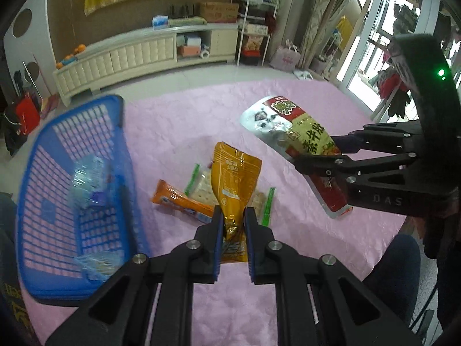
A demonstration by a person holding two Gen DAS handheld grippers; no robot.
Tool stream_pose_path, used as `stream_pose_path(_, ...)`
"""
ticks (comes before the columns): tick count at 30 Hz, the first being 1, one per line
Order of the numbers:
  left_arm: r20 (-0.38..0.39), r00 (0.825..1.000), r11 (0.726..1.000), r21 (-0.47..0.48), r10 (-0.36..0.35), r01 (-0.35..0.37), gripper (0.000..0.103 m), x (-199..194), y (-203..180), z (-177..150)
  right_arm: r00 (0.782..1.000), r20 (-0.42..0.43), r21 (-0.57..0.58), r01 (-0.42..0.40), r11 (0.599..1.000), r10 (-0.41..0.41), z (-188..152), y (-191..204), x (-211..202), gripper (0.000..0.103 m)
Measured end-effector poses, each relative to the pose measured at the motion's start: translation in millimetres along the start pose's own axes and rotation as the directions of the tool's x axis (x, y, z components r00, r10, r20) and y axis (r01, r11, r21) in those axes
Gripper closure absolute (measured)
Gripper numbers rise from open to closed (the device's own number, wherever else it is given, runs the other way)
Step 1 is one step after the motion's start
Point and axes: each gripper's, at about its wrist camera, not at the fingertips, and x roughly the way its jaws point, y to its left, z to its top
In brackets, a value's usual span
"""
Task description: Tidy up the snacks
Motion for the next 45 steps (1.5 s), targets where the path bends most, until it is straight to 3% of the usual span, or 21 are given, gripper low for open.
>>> stream_pose_path(7, 0.045, 0.998, 0.999, 0.003, 0.041, -0.041, 0.091, -38, 21, 2, 0.997, 0.06, -0.023, -0.039, 0.999, 0.041, 14, 33, -23, 0.063)
stream_pose_path(10, 0.054, 0.997, 0.998, -0.014, 0.058, -0.058, 0.091, -48, 40, 0, 0.996, 0.067, -0.034, -0.055, 0.998, 0.057, 29, 38, -17, 0.063)
stream_pose_path(21, 0.083, 0.987, 0.987, -0.093, 0.138, -0.13, 0.091, -80, 115, -10, 0.992, 0.044, -0.14, -0.107, 0.984, 0.114, 69, 114, 6, 0.062)
stream_pose_path(30, 0.065, 0.983, 0.973, -0.162, 0.174, -0.162, 0.091, -86, 156, -25, 0.988, -0.019, -0.357, -0.149, 0.922, 0.153, 88, 169, 47, 0.062)
stream_pose_path(40, 0.038, 0.981, 0.961, -0.209, 0.192, -0.18, 0.09, -81, 177, -31, 0.977, -0.114, -0.461, -0.21, 0.862, 0.178, 86, 187, 84, 0.06)
stream_pose_path(43, 0.036, 0.98, 0.96, -0.212, 0.193, -0.181, 0.09, -80, 178, -33, 0.974, -0.143, -0.489, -0.223, 0.843, 0.174, 82, 195, 89, 0.048)
stream_pose_path(45, 0.035, 0.981, 0.96, -0.212, 0.193, -0.181, 0.09, -82, 177, -35, 0.976, -0.149, -0.5, -0.212, 0.84, 0.158, 77, 198, 89, 0.032)
